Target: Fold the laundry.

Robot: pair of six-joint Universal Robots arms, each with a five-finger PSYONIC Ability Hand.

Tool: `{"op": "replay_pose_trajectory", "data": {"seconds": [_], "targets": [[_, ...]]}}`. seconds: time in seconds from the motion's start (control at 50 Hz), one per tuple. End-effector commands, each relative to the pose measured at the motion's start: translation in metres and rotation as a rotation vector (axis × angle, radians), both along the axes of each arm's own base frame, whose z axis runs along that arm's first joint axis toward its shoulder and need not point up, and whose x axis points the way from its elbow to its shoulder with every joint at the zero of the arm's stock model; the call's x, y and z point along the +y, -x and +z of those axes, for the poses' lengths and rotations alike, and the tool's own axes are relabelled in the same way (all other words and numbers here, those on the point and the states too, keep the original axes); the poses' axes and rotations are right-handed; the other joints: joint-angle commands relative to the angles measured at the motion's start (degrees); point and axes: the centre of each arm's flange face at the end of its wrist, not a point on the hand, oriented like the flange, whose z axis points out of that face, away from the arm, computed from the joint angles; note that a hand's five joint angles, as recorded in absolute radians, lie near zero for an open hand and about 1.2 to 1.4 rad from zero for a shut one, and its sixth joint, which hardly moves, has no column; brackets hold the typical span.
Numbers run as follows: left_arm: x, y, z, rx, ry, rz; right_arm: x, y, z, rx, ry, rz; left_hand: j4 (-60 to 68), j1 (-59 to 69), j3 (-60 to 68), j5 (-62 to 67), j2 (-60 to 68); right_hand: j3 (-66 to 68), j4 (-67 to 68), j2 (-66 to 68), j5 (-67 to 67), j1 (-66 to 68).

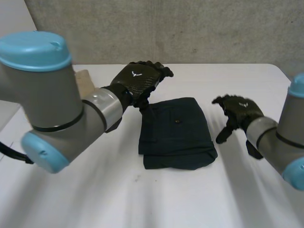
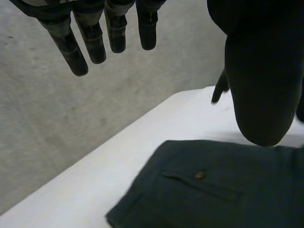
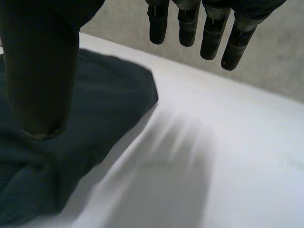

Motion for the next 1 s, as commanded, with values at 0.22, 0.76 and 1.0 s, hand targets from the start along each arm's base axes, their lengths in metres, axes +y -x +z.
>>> {"op": "replay_pose_trajectory", "data": {"seconds": [0.22, 0.76, 1.0], "targets": [[0.015, -0.012, -0.004, 0.009, -0.129, -0.075, 0.006, -0.014, -0.063, -0.201, -0.226, 0.069, -0.89, -1.84, -1.46, -0.68, -1.12, -0.61, -2.52, -1.43, -2.57, 0.92], [0.014, -0.014, -0.009, 0.004, -0.139, -0.070, -0.094, -0.032, -0.040, -0.166, 0.035, 0.021, -0.89, -1.84, -1.46, -0.68, -1.12, 68.65, 66.74, 67.84, 66.69, 70.18], [0.014, -0.014, -0.010, 0.004, -0.141, -0.066, -0.213, 0.066, -0.044, -0.059, 0.151, -0.251, -0.89, -1.84, -1.46, -0.68, -1.12, 68.65, 66.74, 67.84, 66.69, 70.18]]}}
